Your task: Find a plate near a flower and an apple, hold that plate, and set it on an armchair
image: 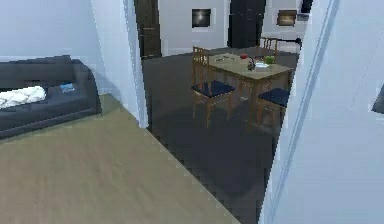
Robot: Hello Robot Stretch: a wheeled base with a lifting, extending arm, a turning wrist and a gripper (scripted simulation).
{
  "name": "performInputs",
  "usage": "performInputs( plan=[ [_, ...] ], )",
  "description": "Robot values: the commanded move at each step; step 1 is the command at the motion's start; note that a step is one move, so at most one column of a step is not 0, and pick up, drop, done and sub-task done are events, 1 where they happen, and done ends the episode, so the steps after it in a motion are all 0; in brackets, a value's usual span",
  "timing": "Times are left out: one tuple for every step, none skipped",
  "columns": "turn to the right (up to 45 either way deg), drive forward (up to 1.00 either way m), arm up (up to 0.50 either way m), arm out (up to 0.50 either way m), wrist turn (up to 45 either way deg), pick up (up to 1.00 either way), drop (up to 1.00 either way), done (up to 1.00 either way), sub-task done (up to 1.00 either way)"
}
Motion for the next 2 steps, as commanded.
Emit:
performInputs(
  plan=[
    [0.0,1.00,0.00,0.00,0.0,0.00,0.00,0.00,0.00],
    [-6.0,0.00,0.00,0.00,0.0,0.00,0.00,0.00,0.00]
  ],
)
